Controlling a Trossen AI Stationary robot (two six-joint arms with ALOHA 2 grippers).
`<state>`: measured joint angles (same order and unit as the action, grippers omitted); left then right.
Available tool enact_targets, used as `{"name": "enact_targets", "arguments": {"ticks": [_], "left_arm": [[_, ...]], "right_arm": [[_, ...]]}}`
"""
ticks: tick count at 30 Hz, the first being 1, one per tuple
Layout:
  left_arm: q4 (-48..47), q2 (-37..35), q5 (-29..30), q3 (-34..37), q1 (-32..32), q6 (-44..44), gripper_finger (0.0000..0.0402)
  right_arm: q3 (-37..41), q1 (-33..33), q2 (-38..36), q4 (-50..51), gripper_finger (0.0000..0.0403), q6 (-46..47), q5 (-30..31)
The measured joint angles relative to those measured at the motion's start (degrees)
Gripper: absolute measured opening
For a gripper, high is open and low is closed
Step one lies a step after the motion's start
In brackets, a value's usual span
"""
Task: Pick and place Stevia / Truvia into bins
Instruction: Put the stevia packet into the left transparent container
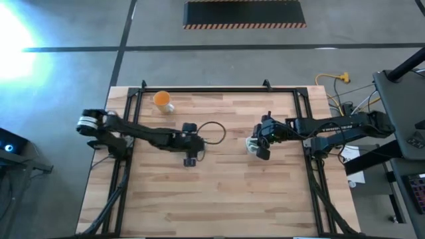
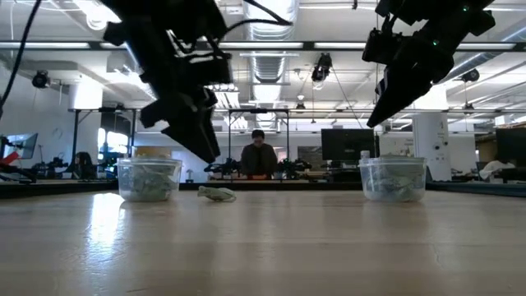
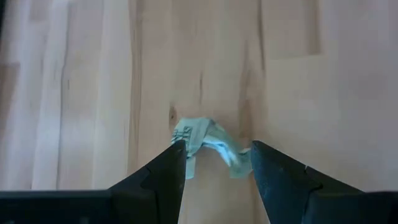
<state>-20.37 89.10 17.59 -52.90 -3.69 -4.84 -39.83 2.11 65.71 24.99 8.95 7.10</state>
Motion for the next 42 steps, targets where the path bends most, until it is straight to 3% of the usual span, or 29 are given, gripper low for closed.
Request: {"name": "enact_targets", "arguments": {"ticks": [8,12,21,32,42], "left_arm": [[-9.6,7.3,-4.9,-9.1,2.6,0.0,0.0164],[-10.6,9.9,-8.8,-10.0,3.8,0.0,0.0164],[-11.7,12.0,-9.1,-9.9,4.1,0.1,0.0159],[-11.9,12.0,-10.2,-9.5,4.4,0.0,0.0059],[-12.2,12.0,-10.1,-9.5,4.4,-0.1,0.0006]], "right_arm": [[0.0,0.0,0.0,0.1,0.0072,-0.6,0.0],[0.1,0.0,0.0,0.1,0.0076,-0.7,0.0],[0.1,0.0,0.0,0.1,0.0080,-0.7,0.0],[0.1,0.0,0.0,0.1,0.0070,-0.6,0.0],[0.1,0.0,0.0,0.0,0.0079,-0.6,0.0]]}}
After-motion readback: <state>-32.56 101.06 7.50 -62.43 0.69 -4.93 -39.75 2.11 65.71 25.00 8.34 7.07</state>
